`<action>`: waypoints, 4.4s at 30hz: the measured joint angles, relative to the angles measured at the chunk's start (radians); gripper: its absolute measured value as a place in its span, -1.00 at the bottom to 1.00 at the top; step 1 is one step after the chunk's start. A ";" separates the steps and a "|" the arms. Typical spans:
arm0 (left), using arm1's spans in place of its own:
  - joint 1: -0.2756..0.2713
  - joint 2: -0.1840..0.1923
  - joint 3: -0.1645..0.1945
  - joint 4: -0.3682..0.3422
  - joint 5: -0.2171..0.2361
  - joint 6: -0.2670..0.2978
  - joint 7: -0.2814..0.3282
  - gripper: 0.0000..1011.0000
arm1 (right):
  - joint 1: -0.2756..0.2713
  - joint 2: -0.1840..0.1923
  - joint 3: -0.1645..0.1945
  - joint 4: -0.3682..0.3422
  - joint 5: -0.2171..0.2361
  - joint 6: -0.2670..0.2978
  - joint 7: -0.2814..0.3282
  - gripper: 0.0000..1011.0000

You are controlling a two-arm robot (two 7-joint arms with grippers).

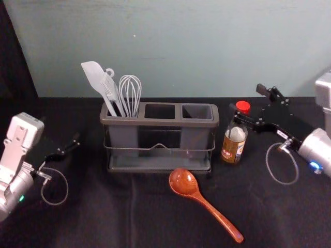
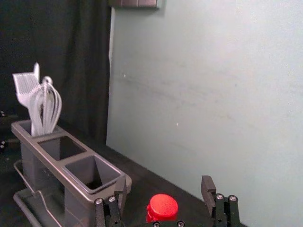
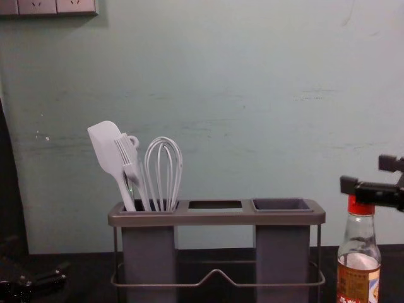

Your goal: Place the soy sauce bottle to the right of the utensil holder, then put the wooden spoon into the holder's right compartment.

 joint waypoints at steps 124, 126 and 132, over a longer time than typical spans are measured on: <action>0.000 0.000 0.000 0.000 0.000 0.000 0.000 1.00 | 0.082 -0.135 -0.275 -0.074 -0.190 0.829 0.004 0.99; 0.000 0.000 0.000 0.000 0.000 0.000 0.000 1.00 | 0.083 -0.137 -0.275 -0.072 -0.195 0.826 0.004 0.99; 0.000 0.000 0.000 0.000 0.000 0.000 0.000 1.00 | 0.088 -0.143 -0.285 -0.064 -0.205 0.813 0.016 0.99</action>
